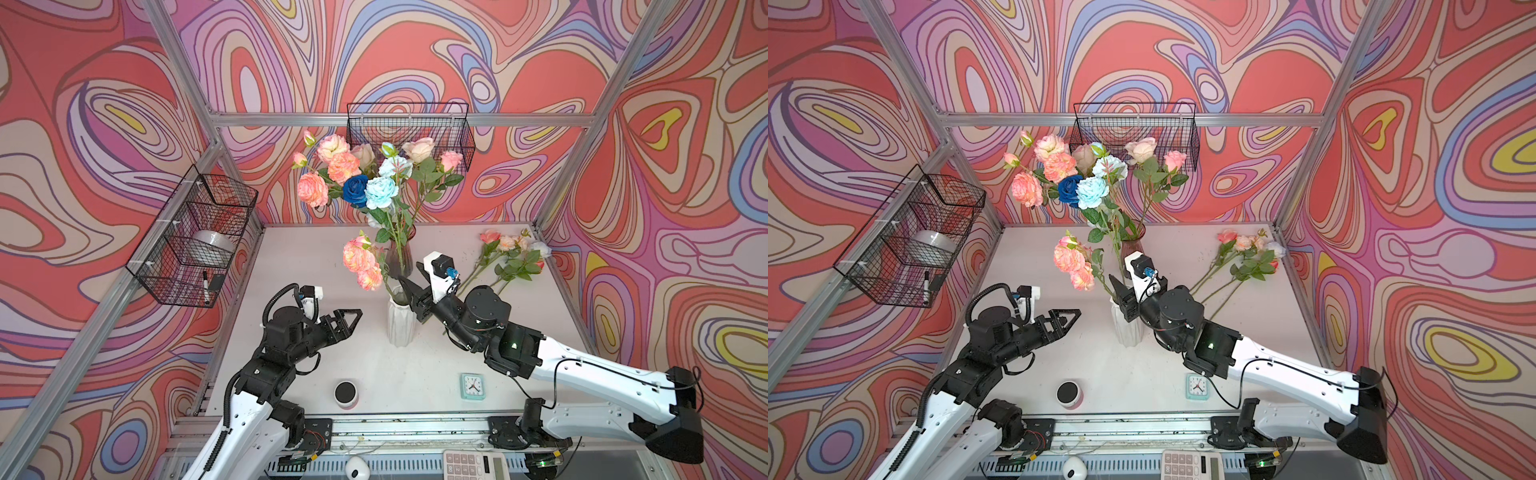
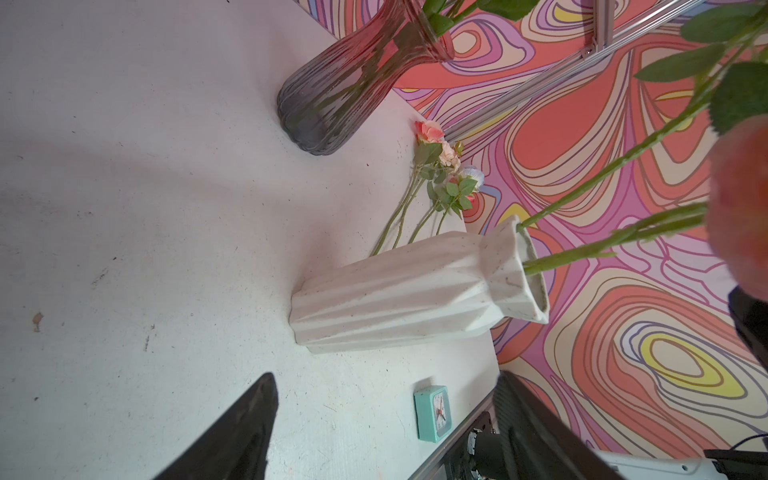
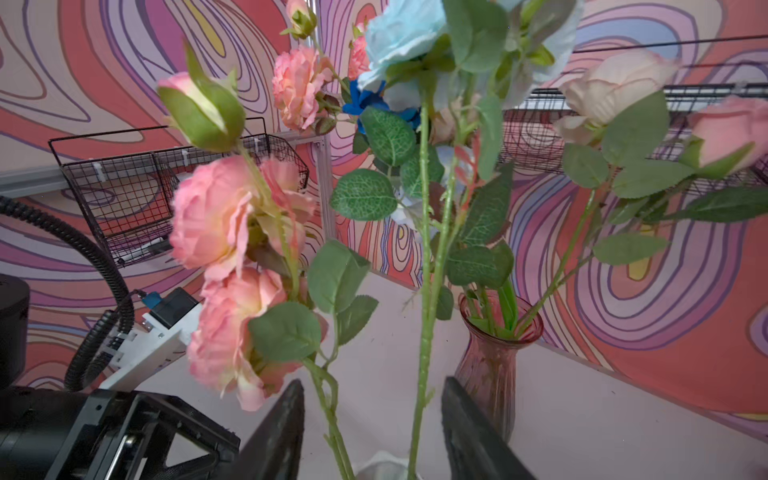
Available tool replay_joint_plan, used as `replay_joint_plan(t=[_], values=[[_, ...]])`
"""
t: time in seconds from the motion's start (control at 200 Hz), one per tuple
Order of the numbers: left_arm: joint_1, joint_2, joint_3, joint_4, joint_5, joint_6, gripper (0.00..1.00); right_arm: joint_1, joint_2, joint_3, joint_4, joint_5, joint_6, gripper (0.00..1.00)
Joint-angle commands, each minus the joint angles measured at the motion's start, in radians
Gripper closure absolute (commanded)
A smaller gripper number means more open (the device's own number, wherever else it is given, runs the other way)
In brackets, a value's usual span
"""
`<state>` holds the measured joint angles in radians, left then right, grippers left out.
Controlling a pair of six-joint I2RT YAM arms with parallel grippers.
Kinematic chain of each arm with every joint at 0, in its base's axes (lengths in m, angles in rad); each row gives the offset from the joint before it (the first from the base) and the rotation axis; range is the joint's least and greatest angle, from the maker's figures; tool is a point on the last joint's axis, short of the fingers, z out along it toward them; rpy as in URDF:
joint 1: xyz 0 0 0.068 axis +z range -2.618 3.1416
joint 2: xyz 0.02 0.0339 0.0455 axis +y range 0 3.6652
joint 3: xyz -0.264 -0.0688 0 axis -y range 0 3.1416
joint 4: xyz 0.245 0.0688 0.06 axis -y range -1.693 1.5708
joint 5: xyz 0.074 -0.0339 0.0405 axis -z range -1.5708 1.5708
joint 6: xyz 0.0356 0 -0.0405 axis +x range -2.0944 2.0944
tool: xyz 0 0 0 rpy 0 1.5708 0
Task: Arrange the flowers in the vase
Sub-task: 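Open the right gripper to release the pink rose and draw back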
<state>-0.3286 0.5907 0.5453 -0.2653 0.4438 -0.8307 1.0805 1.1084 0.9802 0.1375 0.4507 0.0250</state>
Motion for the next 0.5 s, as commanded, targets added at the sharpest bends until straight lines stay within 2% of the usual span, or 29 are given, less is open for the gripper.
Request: replay_joint_plan(t=[0.0, 0.14, 0.205, 0.27, 0.34, 0.496], values=[[-0.006, -0.020, 0.008, -0.006, -0.014, 0.008, 0.16, 0.003, -0.051, -0.061, -0.088, 0.122, 0.104, 0.43], [-0.006, -0.031, -0.009, -0.008, -0.020, 0.013, 0.16, -0.051, -0.073, -0.121, -0.180, 0.168, 0.219, 0.42], [-0.006, -0.034, -0.018, -0.007, -0.022, 0.013, 0.16, -0.166, -0.062, -0.135, -0.250, 0.111, 0.326, 0.43], [-0.005, -0.035, -0.020, -0.007, -0.022, 0.013, 0.16, -0.323, -0.037, -0.148, -0.307, -0.004, 0.442, 0.45], [-0.005, -0.035, -0.021, -0.006, -0.017, 0.012, 0.16, -0.484, 0.023, -0.145, -0.375, -0.098, 0.553, 0.51], [-0.004, -0.044, -0.055, -0.007, -0.007, 0.010, 0.16, -0.728, 0.225, -0.105, -0.478, -0.199, 0.676, 0.54]])
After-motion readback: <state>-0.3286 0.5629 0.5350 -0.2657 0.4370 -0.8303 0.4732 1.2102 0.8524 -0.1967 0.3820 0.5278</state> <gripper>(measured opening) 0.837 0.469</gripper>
